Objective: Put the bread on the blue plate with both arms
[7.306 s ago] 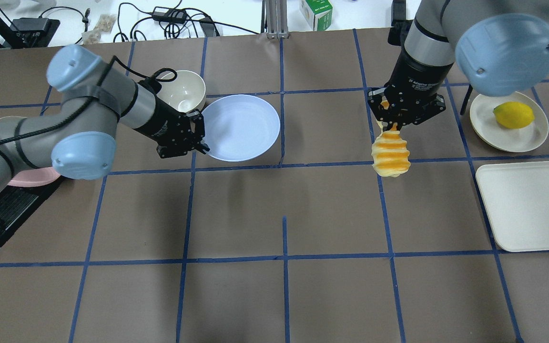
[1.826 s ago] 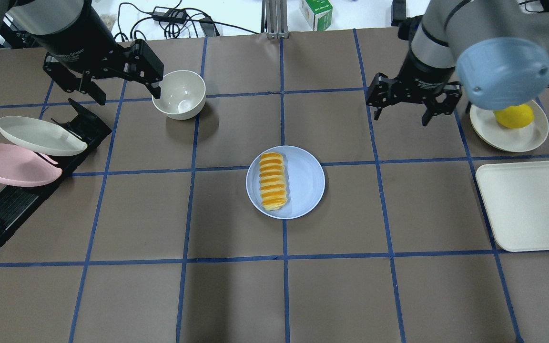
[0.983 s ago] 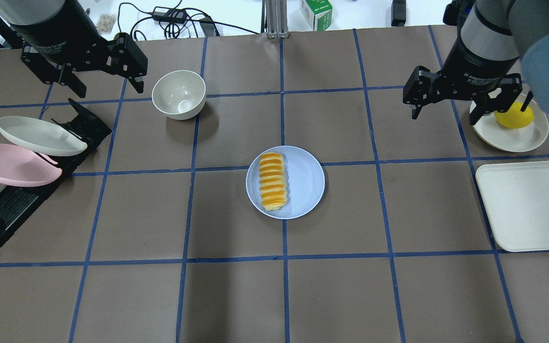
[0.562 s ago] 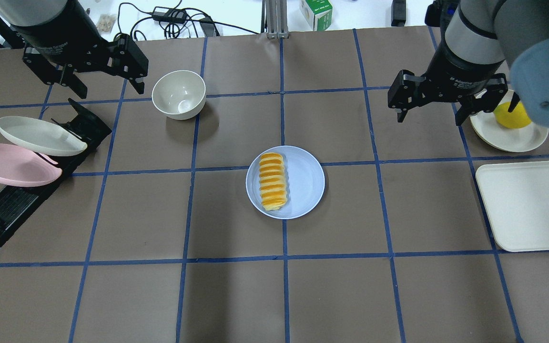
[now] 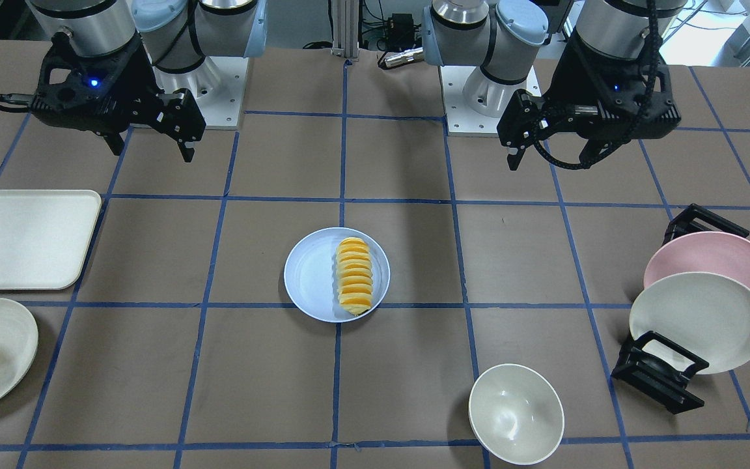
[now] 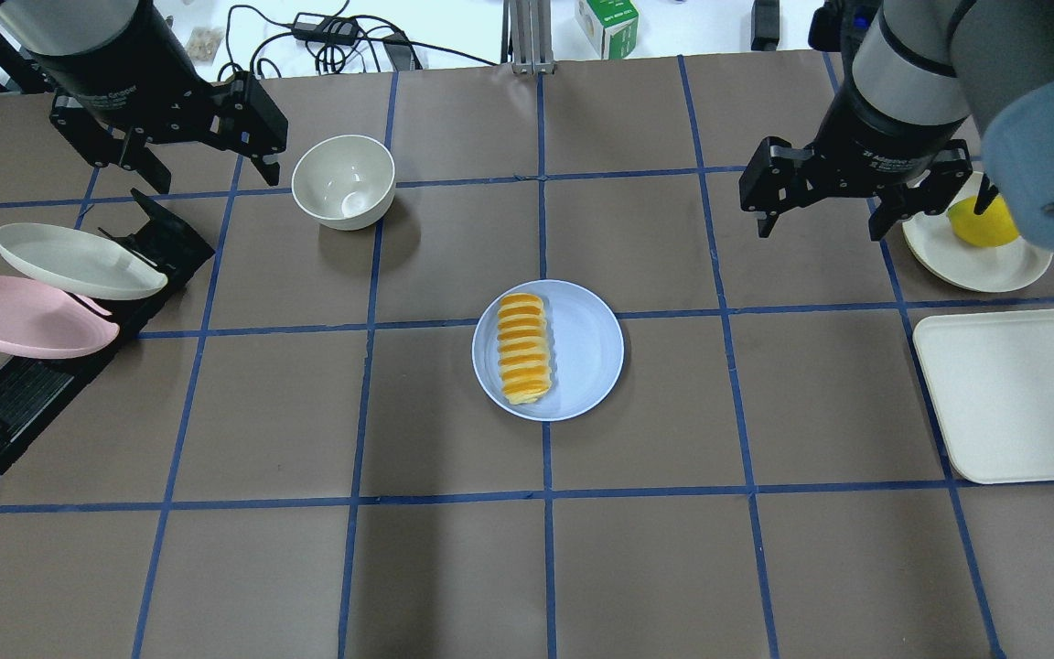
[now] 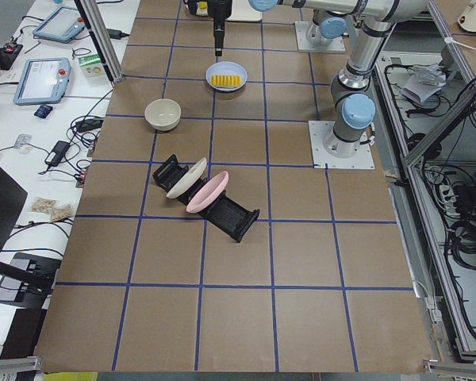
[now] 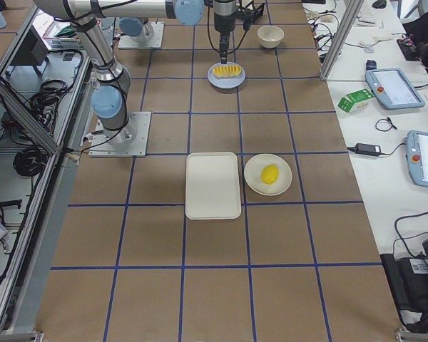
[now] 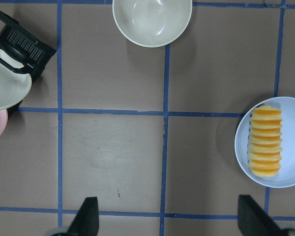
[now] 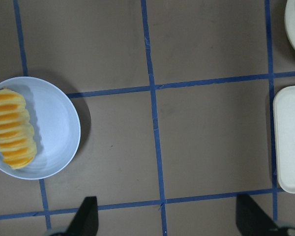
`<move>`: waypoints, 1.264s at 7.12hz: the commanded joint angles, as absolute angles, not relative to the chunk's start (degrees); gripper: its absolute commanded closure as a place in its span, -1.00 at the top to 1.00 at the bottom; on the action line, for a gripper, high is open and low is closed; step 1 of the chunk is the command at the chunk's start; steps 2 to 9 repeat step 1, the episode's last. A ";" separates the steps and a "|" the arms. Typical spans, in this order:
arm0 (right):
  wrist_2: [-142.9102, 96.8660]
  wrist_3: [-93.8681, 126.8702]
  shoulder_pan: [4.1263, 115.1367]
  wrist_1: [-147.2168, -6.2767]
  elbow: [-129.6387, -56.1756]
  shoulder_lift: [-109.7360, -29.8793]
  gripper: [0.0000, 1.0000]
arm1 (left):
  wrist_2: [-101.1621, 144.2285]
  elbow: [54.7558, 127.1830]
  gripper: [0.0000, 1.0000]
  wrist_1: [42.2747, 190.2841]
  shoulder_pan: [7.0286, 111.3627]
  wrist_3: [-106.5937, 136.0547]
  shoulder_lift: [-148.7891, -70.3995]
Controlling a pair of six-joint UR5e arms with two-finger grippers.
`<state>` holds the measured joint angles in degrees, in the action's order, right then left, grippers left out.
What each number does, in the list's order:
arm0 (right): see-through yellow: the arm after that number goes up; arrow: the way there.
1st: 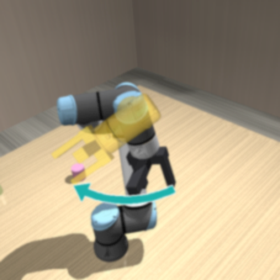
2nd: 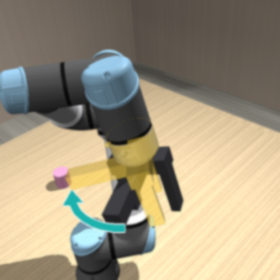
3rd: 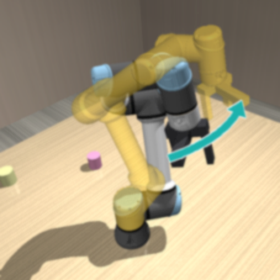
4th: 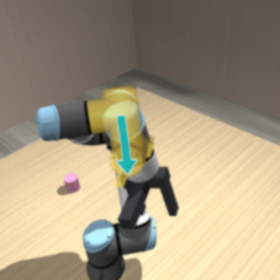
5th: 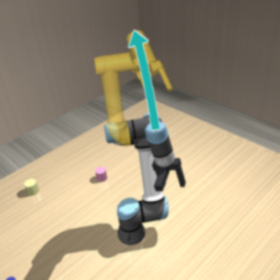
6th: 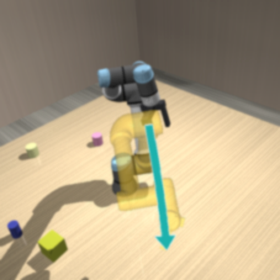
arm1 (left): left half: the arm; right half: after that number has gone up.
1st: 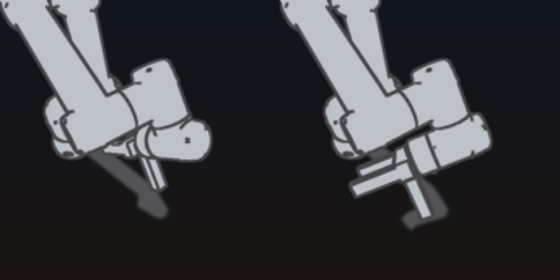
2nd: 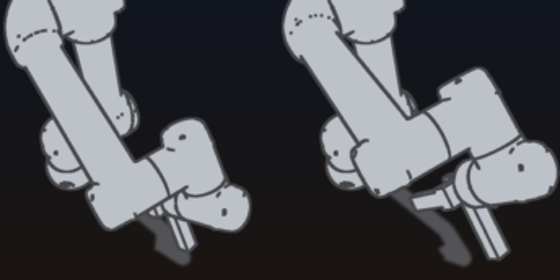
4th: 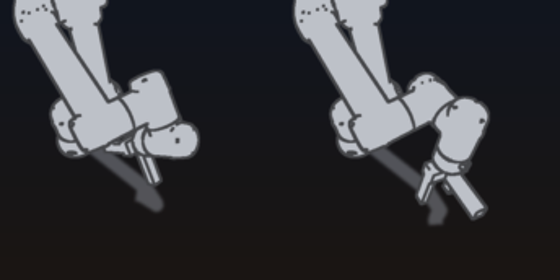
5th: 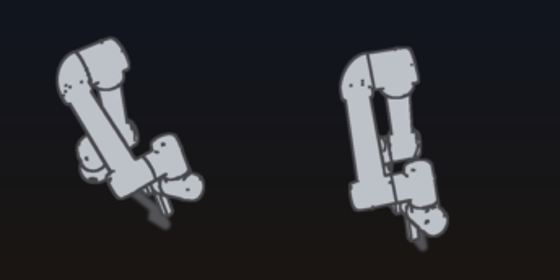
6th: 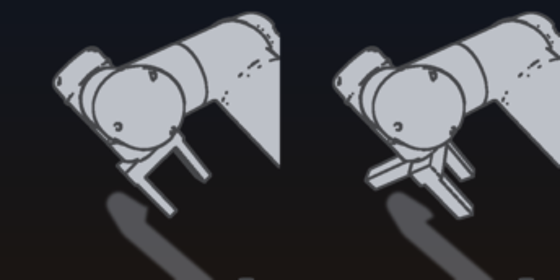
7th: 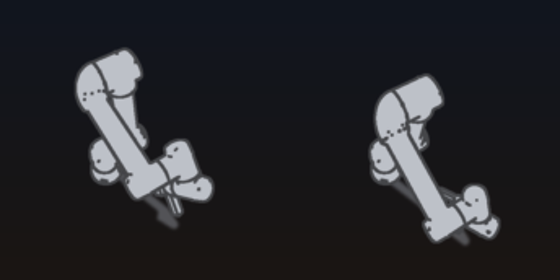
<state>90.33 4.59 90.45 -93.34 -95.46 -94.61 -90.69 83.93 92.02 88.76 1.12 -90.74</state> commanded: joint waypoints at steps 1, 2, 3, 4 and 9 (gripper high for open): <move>89.74 2.37 90.44 -92.29 -95.45 -94.75 1.00 | -90.62 84.02 1.00 91.76 88.77 1.14 -90.70; 89.74 2.37 90.44 -92.29 -95.45 -94.75 1.00 | -90.62 84.02 1.00 91.76 88.77 1.14 -90.70; 89.74 2.37 90.44 -92.29 -95.45 -94.75 1.00 | -90.62 84.02 1.00 91.76 88.77 1.14 -90.70; 89.74 2.37 90.44 -92.29 -95.45 -94.75 1.00 | -90.62 84.02 1.00 91.76 88.77 1.14 -90.70; 89.74 2.37 90.44 -92.29 -95.45 -94.75 1.00 | -90.62 84.02 1.00 91.76 88.77 1.14 -90.70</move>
